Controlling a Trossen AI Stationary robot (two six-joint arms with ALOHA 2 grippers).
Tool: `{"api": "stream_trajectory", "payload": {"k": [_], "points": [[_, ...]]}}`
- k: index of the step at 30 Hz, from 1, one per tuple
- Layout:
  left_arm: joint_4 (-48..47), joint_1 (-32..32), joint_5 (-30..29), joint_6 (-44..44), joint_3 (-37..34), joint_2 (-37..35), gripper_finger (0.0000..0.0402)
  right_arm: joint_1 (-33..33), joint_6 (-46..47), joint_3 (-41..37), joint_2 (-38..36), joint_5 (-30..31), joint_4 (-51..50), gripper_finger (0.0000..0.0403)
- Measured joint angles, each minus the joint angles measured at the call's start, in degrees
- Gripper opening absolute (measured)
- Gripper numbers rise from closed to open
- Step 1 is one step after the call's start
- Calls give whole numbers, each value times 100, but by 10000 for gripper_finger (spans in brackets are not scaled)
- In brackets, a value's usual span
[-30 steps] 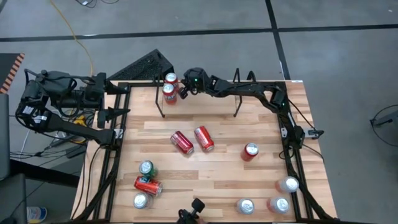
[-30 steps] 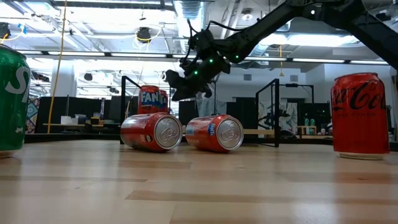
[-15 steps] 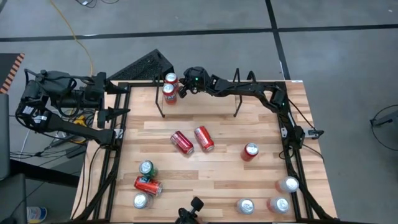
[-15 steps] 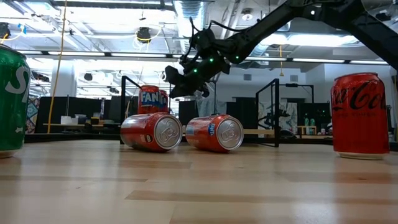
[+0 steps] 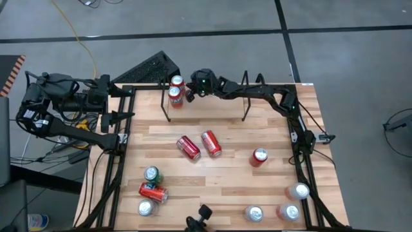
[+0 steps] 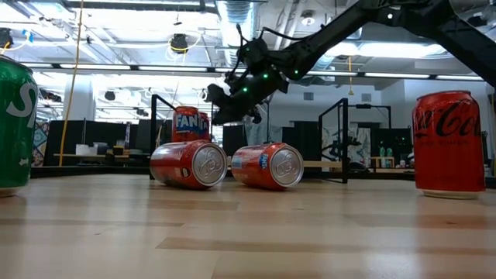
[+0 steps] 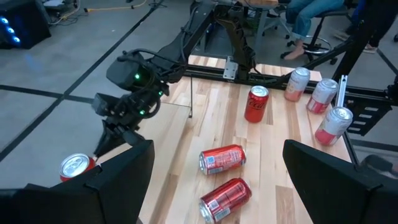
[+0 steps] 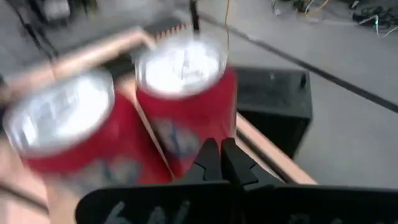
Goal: Place canned beverage on shelf
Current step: Put the red soda can on the shelf and align with the other red soda can
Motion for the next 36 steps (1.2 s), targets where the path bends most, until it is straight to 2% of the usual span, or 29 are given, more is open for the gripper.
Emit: {"api": "stream_trajectory", "payload": {"k": [2,4,9,16,19,23,29,36], "points": [[0,-2,0,-4,0,0,341,-2,-336,50,-178,202,-737,0],[0,0,-1,-3,0,0,341,-38,-621,395,-262,474,-1397,0],[-2,0,0,-5,0,0,341,-290,-1566,1405,-246,695,-3279,0],[-2,0,-64,-25,0,0,341,-577,-1834,2896,61,586,-3778,0],[21,-1,-204,47,0,15,341,-739,-1742,3400,234,408,-4584,0],[168,-1,-265,57,2,22,341,-620,-1666,3509,479,-4,-5021,0],[230,0,-267,61,2,11,341,-338,-1789,3515,1047,-14,-4888,0],[229,0,-269,149,2,11,341,-233,-1743,3538,1196,-35,-4636,0]]}}
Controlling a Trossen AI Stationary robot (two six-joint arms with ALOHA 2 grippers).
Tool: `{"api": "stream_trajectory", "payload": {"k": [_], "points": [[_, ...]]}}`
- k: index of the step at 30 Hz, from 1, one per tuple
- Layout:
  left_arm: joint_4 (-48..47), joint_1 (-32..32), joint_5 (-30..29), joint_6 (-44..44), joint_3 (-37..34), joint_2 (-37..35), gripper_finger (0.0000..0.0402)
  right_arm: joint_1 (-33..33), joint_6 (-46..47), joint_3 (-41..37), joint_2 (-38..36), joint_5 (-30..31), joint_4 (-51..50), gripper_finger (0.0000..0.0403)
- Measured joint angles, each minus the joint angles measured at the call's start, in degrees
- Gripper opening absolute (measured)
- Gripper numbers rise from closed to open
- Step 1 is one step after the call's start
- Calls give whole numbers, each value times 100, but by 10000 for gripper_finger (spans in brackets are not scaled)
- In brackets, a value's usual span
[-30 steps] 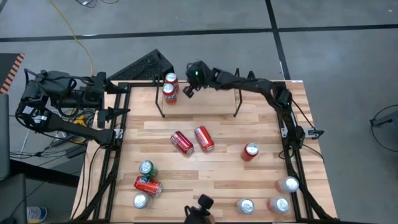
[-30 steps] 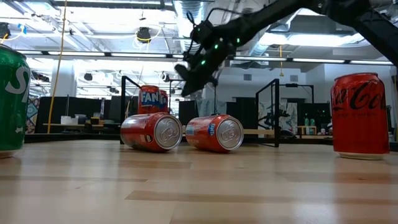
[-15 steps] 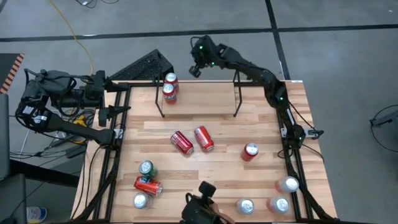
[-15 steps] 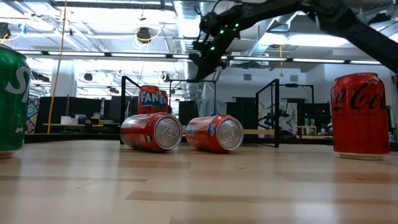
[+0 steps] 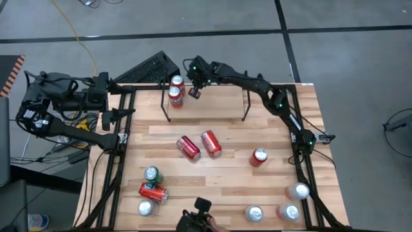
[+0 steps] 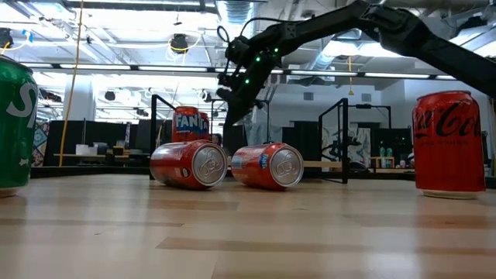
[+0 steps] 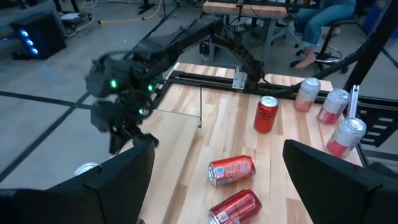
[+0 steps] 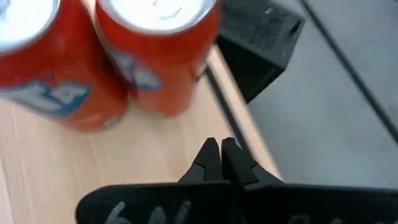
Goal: Place canned beverage on shelf
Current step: Put the red soda can on the shelf and align with the other red soda can
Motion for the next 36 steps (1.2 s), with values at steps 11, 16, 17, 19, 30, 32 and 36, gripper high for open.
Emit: {"api": "stream_trajectory", "payload": {"k": [11,16,17,19,30,32,36], "points": [[-98,0,9,-42,0,0,341,149,179,-16,352,-434,721,0],[-97,0,9,-46,0,0,341,156,171,-3,340,-444,868,0],[-98,-1,11,-46,0,0,341,154,171,-3,340,-443,870,0],[-98,0,11,-48,0,0,341,150,168,-10,342,-438,853,0],[-96,-2,9,-15,0,0,341,70,209,-12,344,-619,1282,0],[-96,-2,7,-11,0,0,341,72,212,-12,344,-645,1382,0],[-96,0,7,2,0,0,341,73,251,-10,344,-777,1354,0]]}}
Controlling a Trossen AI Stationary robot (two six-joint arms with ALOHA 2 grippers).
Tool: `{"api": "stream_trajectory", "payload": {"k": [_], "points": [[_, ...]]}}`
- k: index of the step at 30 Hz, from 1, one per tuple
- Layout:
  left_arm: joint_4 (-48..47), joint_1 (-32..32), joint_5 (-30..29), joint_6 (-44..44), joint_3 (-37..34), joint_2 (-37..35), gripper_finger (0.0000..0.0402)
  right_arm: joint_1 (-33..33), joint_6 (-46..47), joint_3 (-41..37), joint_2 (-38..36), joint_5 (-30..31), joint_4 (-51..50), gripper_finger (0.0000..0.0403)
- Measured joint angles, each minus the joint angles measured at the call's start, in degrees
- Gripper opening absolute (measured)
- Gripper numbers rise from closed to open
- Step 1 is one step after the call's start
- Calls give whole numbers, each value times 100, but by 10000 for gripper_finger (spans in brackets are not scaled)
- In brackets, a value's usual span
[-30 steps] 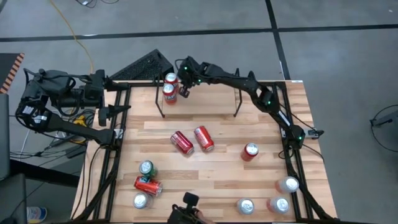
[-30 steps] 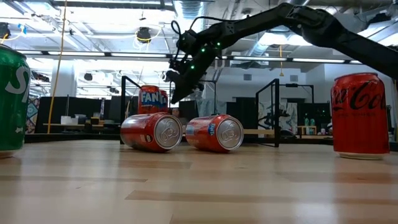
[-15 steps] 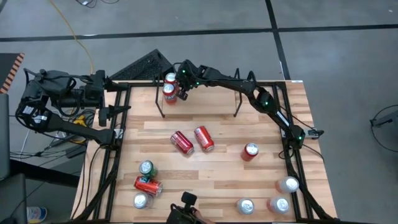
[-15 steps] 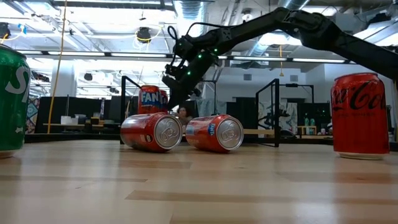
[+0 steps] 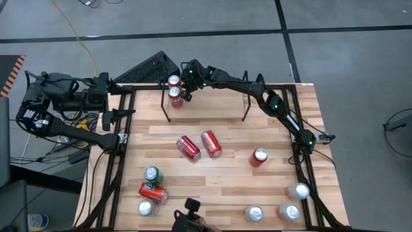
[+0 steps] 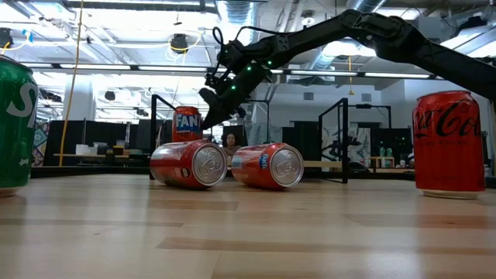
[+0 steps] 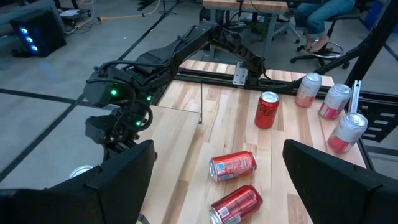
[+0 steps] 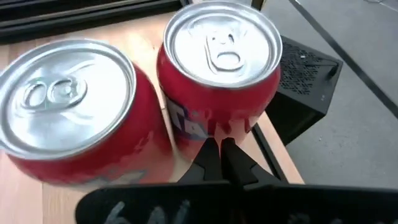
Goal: Place canned beverage on shelf
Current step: Put the red soda can on the shelf and align with the other red soda can
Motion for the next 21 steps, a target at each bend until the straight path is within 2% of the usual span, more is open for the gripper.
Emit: {"api": "stream_trajectory", "payload": {"k": [7,16,21], "points": [[-66,0,-3,-51,0,0,341,68,5,0,-34,309,-244,0],[-335,0,58,-355,0,0,341,499,7,11,-527,430,-1544,0],[-292,-2,115,-401,0,-1,341,800,-34,7,-501,387,-1340,0]]}}
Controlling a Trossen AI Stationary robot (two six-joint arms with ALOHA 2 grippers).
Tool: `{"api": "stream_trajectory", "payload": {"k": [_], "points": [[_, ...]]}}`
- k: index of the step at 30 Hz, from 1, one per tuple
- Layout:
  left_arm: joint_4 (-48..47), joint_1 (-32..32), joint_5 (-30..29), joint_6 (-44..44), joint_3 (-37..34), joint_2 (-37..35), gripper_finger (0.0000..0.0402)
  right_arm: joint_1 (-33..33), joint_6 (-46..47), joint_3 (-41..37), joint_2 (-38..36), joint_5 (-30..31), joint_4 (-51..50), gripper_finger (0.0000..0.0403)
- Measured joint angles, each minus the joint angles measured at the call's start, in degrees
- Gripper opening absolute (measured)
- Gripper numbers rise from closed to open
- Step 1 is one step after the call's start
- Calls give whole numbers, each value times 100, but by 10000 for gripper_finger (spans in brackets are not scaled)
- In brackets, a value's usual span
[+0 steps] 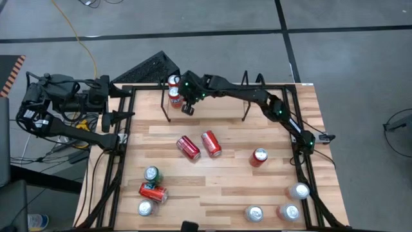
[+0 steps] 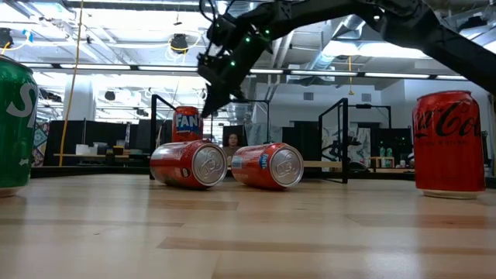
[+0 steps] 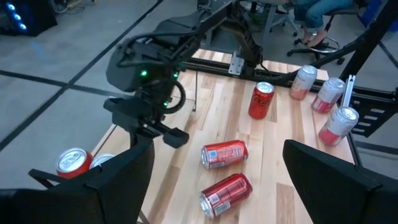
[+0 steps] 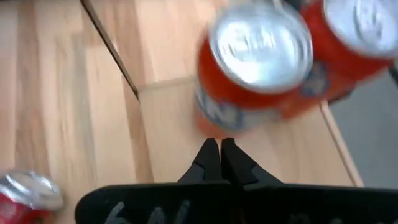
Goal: Place canned beverage on shelf
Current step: Put the red soda can on the shelf and align with the other red soda can
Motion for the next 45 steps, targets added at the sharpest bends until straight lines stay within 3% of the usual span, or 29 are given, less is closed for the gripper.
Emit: {"api": "stream_trajectory", "payload": {"k": [20,24,32,45], "points": [[3,0,-2,-156,0,5,341,177,175,-7,31,-9,1230,0],[3,1,-5,-158,0,5,341,227,141,-7,31,47,1083,0],[3,2,-3,-256,0,5,341,362,39,2,-64,741,400,0],[3,0,1,-250,0,5,341,318,41,-8,321,762,907,0]]}}
